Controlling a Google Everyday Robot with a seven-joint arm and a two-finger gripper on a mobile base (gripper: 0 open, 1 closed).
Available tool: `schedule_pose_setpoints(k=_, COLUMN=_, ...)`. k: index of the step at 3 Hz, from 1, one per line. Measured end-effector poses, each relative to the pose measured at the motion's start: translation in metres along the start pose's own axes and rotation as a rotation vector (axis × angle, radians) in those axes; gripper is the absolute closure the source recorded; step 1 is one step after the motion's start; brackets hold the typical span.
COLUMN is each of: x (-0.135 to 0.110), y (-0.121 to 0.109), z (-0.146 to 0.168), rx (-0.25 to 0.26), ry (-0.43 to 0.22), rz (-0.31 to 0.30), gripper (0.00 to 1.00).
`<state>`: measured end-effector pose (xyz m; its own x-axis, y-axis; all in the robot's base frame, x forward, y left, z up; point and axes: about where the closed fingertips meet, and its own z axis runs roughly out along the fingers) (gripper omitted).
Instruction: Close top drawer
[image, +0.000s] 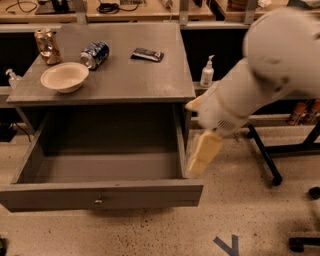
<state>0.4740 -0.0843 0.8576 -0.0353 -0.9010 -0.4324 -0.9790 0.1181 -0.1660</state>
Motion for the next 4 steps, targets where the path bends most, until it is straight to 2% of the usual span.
schedule_pose_setpoints(k=1, x=-0.049, y=0.050, z=0.087, rx=-0.044, ry=-0.102, rz=-0.182, gripper=0.00)
schedule_pose_setpoints(k=2, x=-0.052, y=0.041, z=0.085, rx=-0.008, ry=-0.108, rz=-0.176, gripper=0.00)
schedule_pose_setpoints(k=3, x=-0.058, y=0.045, z=0.095, rx=-0.034, ry=-0.069, rz=-0.203, gripper=0.00)
schedule_pose_setpoints(k=4, x=-0.045, y=0.048, z=0.174, rx=-0.100, ry=-0.008, rz=-0.249, gripper=0.00)
